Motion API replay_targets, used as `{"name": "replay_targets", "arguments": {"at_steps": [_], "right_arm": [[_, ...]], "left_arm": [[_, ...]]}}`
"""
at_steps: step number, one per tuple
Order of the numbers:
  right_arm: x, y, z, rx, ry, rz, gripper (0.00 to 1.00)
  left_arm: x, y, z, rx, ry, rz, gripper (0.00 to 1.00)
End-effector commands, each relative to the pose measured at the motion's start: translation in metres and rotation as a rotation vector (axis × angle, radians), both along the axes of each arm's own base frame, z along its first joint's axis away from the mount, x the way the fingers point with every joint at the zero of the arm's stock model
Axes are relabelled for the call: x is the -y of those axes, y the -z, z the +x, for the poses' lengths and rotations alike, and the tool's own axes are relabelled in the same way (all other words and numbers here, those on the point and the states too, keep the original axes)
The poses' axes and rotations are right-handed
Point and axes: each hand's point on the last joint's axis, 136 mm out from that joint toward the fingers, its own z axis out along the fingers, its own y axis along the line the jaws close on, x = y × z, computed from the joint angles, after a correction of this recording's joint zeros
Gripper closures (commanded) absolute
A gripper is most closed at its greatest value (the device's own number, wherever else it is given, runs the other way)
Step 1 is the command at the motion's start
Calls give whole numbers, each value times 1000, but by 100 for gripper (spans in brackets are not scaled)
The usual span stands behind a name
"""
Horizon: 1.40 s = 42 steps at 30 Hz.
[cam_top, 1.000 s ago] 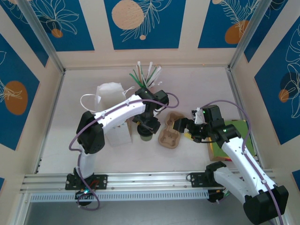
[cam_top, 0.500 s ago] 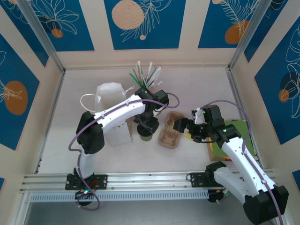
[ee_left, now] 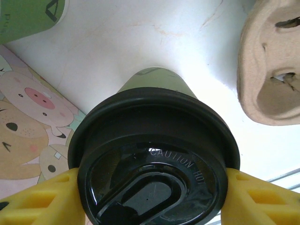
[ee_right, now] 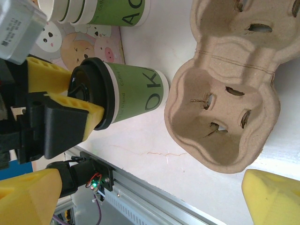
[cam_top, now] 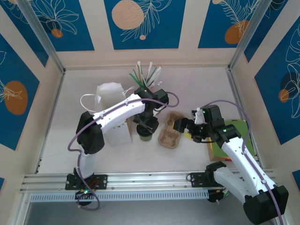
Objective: Pack the takeout coffee
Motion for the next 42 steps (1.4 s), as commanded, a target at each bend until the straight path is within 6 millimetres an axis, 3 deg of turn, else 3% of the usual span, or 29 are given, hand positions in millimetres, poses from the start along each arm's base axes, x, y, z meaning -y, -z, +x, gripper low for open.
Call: {"name": "replay_targets", "arguments": {"at_steps": [1,24,42], "right_arm": [[-1,0,-3,-14,2,16,1],[-7,-12,11,37,-35,34,1],[-9,-16,16,46,-49,34,1]], "left_arm": [[1,-31,-12,10,-7,-44,39],[4,-114,-9,156,-82,-167,38],[-4,-123,-11,173,-84,-161,38]]}}
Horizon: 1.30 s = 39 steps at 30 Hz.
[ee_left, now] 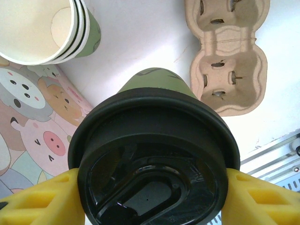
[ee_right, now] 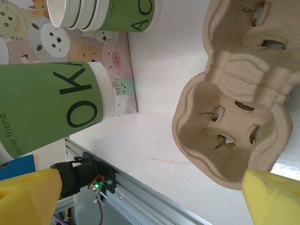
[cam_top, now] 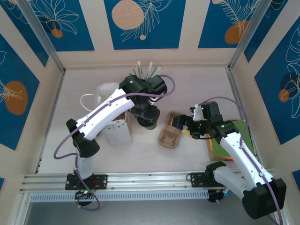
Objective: Pack the takeout coffee
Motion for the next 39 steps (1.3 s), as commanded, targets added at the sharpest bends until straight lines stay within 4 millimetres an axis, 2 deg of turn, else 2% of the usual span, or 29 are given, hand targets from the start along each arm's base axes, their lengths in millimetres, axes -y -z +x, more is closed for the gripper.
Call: {"name": "replay_targets", "arguments": {"at_steps": [1,12,19,32,39], "right_arm": [[-3,-12,2,31,-22,24,1],[-4,-12,5,28,-24,23,1],[-4,-12,6,26,-22,22,1],[-5,-15,9,32,-28,26,1],[-7,-18,13,36,-34,30,1]], "left_arm": [[-7,-14,-7,16,-2,-7,38],[-9,-19,-5,34,-4,-7,38],[-9,-31,-3,63,-13,-35,38],[-19,-73,10,201,-57,-99,39],[-23,-90,10,246,-66,-146,40]]}}
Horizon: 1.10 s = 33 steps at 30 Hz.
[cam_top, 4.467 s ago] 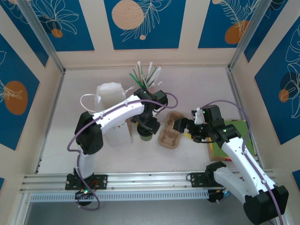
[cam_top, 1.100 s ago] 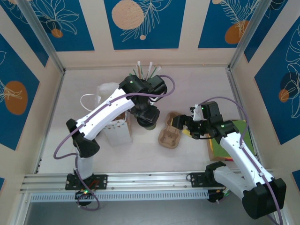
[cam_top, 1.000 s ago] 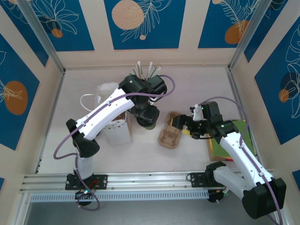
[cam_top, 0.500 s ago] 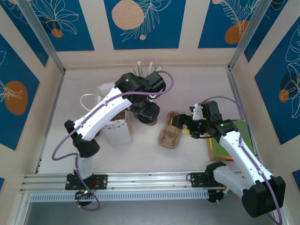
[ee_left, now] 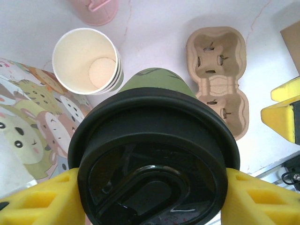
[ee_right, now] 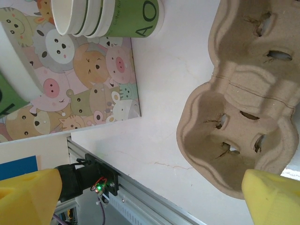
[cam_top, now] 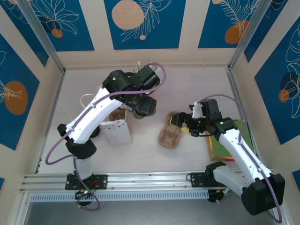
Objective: Pack the takeout coffee
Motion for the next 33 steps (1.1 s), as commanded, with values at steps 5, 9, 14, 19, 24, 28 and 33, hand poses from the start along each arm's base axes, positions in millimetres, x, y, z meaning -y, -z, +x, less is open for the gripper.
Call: {"name": "replay_targets", "arguments": {"at_steps": [5,9,14,19,24,28,33], "right_arm": [[-7,-15,5,37,-38,26,1],[-8,-17,9,43,-46,24,1],[-13,-22,17,51,-61,25,1],[-21,-29,23,67,-83,21,1],[-31,-34,25,80,-106,21,1],[-41,-35,24,83,-132,12,1],[-54,-40,22,102,-167,3,1]], "left_arm": [[-17,-32,-12,53,-13,-68,40],[-27,-37,-21,42,-16,-75,40],[-40,-47,-34,38,-21,-113,40],[-59,-52,-48,34,-40,-125,40],[-77,-52,-61,25,-58,-132,40],[-93,-52,-68,34,-87,-134,40],[-112,-58,-75,64,-119,-147,40]]}}
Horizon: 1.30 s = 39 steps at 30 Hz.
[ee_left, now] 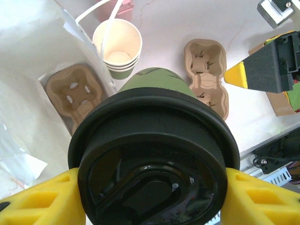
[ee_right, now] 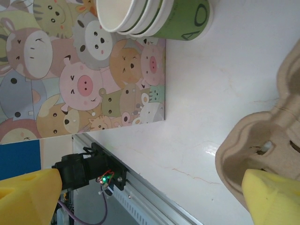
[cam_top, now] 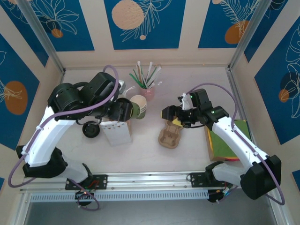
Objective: Pack the takeout coffee
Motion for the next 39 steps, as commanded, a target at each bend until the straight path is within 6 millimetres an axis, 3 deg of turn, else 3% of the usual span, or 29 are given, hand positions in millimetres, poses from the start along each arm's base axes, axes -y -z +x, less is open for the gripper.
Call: {"name": "replay_targets", "arguments": {"at_steps": [1,9,17,29,39], "right_arm": [[-8,-12,2,39,-21,5,1],[-23,-20,-2,60,-55,4,1],[-30,-15,-2,51,-69,-7,1],[-31,-12,1,46,-75,-17,1],[-33,-18,3,62,-82,-9,1]], "left_arm": [[-30,3,-15,-17,-41,48,40],[-60,0,-21,19,-110,72,40],[-80,3,-22,36,-175,109,41],[-85,18,-13,13,-201,190,40],[-82,39,9,-55,-237,283,41]]}}
